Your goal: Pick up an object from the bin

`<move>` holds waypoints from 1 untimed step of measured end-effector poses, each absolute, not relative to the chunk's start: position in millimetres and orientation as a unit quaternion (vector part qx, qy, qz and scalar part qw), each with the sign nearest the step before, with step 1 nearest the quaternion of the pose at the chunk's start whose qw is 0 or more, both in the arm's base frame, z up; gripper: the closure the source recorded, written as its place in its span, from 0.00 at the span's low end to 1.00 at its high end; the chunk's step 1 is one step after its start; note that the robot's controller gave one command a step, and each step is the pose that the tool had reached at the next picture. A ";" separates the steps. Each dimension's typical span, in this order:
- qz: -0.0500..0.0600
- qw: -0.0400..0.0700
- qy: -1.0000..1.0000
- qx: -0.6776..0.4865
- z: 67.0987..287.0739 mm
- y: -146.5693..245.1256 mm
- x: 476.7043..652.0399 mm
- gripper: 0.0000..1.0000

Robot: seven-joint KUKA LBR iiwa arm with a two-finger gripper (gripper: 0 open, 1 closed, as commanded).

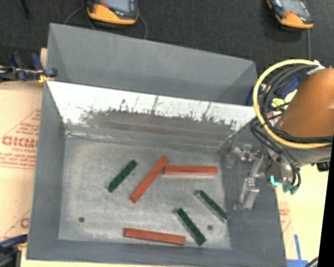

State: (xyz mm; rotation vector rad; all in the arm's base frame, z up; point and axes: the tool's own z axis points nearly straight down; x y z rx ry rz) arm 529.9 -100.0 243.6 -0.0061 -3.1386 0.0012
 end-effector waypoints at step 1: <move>0.000 -0.001 -0.998 -0.065 67.3 -98.0 602.5 0.00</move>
Offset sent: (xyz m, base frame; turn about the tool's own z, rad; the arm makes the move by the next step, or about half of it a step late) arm 0.0715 0.0025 -0.1736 0.1288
